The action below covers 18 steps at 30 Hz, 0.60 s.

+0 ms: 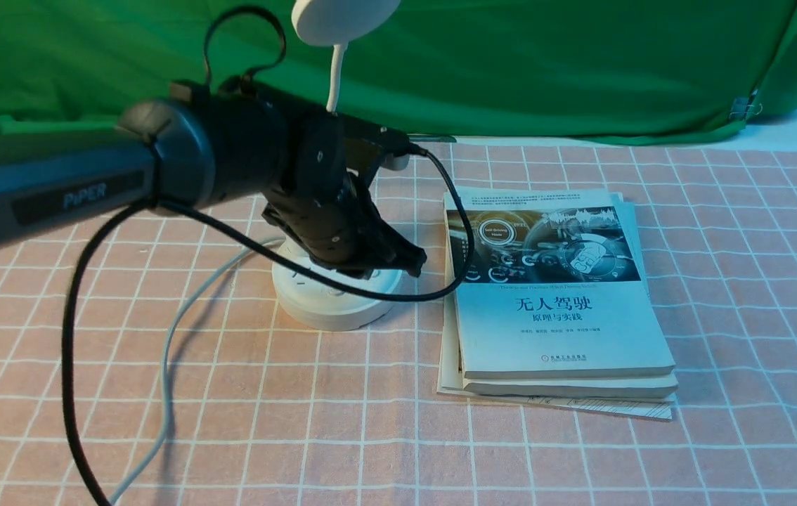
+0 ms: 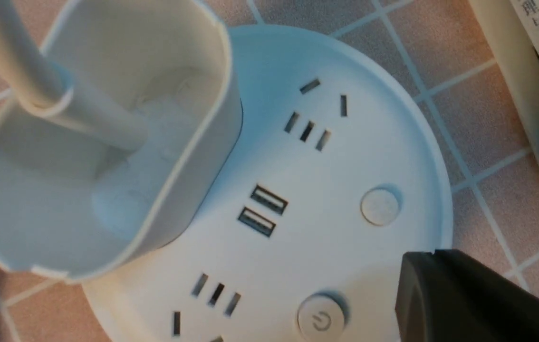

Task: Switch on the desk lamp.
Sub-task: Use the left arm to press the button switch on the lamp holder

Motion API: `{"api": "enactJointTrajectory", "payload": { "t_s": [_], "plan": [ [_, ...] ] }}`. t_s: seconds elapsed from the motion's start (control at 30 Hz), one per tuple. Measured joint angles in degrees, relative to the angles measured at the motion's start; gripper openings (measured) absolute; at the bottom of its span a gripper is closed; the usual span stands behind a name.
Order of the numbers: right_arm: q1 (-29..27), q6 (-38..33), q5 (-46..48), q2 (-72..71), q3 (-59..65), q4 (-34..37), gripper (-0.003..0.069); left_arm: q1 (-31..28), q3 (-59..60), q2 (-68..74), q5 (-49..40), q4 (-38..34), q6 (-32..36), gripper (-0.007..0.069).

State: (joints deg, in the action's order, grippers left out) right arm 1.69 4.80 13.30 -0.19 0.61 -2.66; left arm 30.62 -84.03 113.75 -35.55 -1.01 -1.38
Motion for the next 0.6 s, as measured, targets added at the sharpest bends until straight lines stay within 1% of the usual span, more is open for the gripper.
{"api": "enactJointTrajectory", "payload": {
  "t_s": [0.23,0.6],
  "plan": [
    [0.0,0.0,0.0,0.0,0.0,0.0,0.0241,0.0,0.4,1.6,8.0,0.3,-0.5,0.0021],
    [0.0,0.0,0.0,0.0,0.0,0.0,0.0241,-1.8,0.4,2.2,8.8,1.3,-1.8,0.0021]
  ]
}}
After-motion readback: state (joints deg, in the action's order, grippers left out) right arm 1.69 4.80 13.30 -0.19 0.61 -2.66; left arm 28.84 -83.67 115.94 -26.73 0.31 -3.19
